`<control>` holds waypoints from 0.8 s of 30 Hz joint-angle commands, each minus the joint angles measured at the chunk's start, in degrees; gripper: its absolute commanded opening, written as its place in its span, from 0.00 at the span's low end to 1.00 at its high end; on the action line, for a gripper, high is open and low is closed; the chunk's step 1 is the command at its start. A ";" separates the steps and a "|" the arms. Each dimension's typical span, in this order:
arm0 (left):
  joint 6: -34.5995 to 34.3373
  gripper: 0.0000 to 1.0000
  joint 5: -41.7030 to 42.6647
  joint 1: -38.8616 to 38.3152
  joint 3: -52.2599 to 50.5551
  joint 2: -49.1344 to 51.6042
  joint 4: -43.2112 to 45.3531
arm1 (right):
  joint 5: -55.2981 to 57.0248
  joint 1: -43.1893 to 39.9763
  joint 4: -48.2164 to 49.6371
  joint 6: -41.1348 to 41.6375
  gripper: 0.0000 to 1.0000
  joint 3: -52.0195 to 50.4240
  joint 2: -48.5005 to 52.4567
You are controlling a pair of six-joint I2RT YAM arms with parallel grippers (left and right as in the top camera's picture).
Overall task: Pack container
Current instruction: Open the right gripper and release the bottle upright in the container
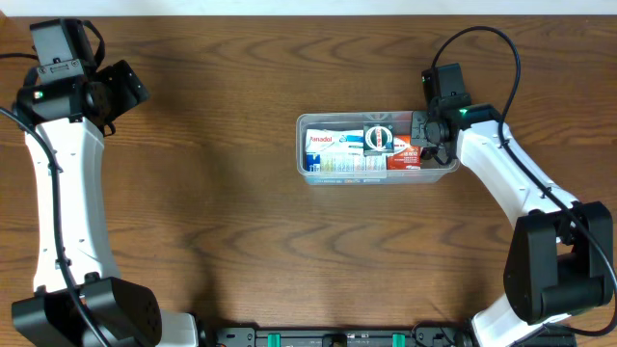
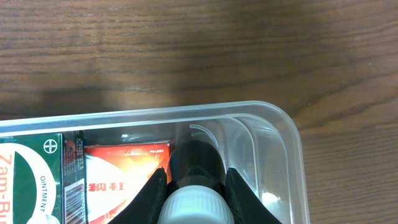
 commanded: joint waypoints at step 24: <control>0.33 0.98 -0.90 0.17 0.22 0.07 -0.15 | 0.24 -0.87 0.46 -4.94 0.53 1.29 -3.45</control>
